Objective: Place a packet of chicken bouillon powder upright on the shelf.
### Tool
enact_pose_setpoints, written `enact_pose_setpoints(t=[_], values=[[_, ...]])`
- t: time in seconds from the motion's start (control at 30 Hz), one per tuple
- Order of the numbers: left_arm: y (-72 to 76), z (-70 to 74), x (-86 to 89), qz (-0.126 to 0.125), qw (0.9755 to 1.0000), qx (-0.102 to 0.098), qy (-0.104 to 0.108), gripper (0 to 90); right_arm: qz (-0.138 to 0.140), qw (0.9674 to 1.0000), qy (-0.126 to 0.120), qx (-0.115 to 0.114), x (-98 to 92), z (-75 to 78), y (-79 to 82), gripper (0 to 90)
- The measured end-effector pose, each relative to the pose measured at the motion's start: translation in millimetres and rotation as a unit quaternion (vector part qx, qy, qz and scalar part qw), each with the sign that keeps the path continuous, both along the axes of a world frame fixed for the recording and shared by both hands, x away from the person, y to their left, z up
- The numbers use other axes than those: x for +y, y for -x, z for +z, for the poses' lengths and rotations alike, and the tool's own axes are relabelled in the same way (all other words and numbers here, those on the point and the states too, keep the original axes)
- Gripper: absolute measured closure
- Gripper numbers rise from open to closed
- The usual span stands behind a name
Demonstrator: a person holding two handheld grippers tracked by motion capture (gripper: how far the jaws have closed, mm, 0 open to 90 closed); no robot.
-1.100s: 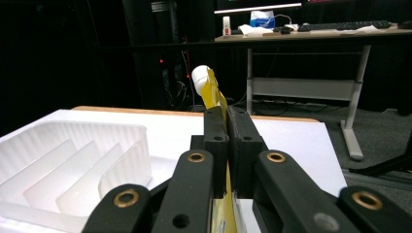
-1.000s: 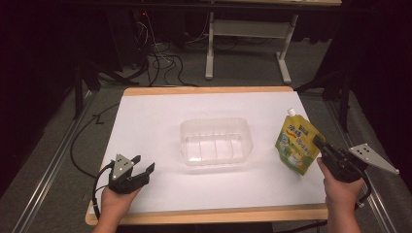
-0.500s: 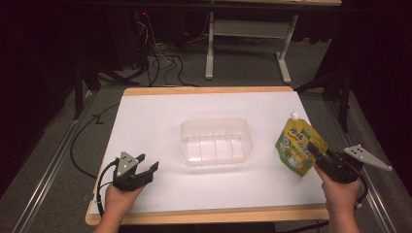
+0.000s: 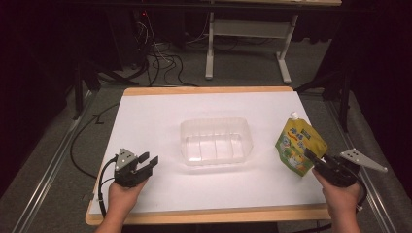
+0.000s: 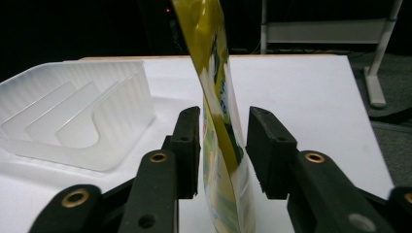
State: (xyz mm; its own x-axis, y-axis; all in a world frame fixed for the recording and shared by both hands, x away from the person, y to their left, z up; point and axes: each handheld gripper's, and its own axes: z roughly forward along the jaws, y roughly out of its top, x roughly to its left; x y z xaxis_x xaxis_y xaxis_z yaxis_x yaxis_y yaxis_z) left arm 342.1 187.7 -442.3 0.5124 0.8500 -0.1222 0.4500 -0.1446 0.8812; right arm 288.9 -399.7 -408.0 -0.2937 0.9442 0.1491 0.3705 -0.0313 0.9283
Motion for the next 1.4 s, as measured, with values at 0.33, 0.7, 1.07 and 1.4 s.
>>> enact_pose_setpoints(t=[0.33, 0.7, 1.07, 1.4], values=[[-3.0, 0.1, -4.3, -0.008, 0.9996, -0.015, -0.022, 75.8, 0.007, 0.9999, -0.012, -0.004, -2.4, -4.0, 3.2, 74.8], [-5.6, -0.3, -3.0, 0.003, 0.9997, -0.011, -0.023, 77.1, -0.012, 0.9999, 0.002, -0.002, 7.3, 0.7, -3.0, 87.3], [-32.8, -8.8, -28.2, -0.003, 0.9995, 0.011, -0.030, 90.0, -0.016, 0.9997, -0.005, -0.018, 11.9, 7.0, 0.3, 90.0], [-74.1, -14.9, -85.3, 0.015, 0.9984, 0.018, -0.051, 90.0, -0.005, 0.9993, -0.002, -0.036, 15.2, 14.6, 10.2, 90.0]])
